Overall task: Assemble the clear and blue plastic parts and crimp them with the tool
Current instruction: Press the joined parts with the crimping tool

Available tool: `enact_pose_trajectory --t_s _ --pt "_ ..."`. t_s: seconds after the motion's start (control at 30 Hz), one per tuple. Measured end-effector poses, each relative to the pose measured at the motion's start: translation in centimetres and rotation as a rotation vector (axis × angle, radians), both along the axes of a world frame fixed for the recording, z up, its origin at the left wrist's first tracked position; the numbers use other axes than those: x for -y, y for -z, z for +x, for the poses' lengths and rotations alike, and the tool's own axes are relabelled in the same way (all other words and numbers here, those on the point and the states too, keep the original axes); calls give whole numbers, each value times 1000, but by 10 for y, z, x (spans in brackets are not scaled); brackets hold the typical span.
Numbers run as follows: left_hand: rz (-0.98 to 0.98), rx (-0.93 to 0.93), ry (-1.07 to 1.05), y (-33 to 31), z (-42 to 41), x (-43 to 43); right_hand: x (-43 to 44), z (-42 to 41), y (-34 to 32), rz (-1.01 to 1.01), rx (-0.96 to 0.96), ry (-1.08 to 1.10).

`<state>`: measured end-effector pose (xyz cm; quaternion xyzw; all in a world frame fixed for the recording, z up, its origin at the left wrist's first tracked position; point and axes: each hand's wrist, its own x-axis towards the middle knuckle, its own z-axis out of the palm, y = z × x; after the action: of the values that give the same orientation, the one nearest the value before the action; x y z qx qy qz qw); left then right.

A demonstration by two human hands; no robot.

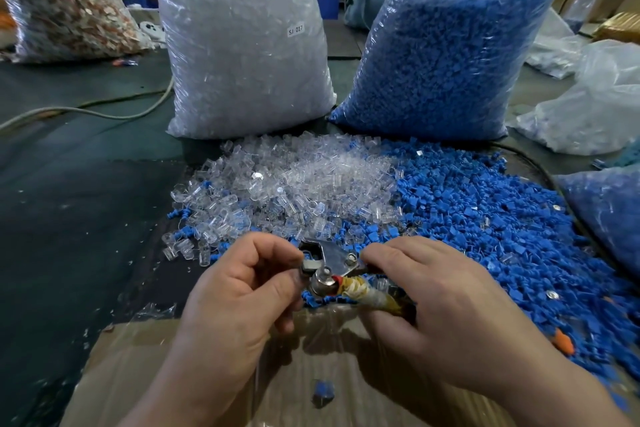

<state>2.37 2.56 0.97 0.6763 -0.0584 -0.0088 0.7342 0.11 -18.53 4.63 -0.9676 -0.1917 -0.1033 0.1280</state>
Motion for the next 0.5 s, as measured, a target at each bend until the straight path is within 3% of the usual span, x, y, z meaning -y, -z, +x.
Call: enact_pose_trajectory --t_s 0.5 --pt "47 18 4 1 0 1 -1 1 -2 21 -37 25"
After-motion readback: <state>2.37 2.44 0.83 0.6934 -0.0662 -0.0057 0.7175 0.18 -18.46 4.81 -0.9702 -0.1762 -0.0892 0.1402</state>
